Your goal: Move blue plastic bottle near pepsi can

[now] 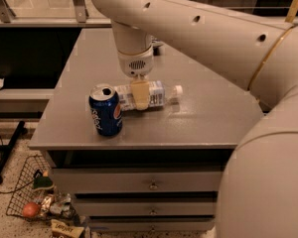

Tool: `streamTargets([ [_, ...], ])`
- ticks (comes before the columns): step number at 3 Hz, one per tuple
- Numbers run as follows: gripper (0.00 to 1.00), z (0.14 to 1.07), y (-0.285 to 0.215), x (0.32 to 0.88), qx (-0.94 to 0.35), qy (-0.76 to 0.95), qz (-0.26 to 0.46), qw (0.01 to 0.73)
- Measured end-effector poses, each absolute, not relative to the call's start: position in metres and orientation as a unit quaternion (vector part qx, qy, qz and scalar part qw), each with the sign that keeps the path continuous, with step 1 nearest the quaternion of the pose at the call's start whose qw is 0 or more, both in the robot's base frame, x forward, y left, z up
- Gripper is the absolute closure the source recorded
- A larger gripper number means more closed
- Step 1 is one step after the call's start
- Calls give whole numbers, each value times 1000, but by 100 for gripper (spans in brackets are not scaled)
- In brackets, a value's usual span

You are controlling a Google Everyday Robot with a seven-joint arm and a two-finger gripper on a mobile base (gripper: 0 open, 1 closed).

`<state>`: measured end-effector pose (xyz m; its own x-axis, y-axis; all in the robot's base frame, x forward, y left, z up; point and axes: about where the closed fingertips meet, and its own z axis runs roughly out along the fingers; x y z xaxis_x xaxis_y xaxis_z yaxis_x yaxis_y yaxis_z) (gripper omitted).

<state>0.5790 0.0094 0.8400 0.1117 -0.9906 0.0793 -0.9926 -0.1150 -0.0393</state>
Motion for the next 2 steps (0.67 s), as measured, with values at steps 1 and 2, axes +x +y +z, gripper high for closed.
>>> streamTargets([
  [1,82,839,12,582,746,-665,44,4],
  [2,59,838,14,585,746,-665,44,-2],
])
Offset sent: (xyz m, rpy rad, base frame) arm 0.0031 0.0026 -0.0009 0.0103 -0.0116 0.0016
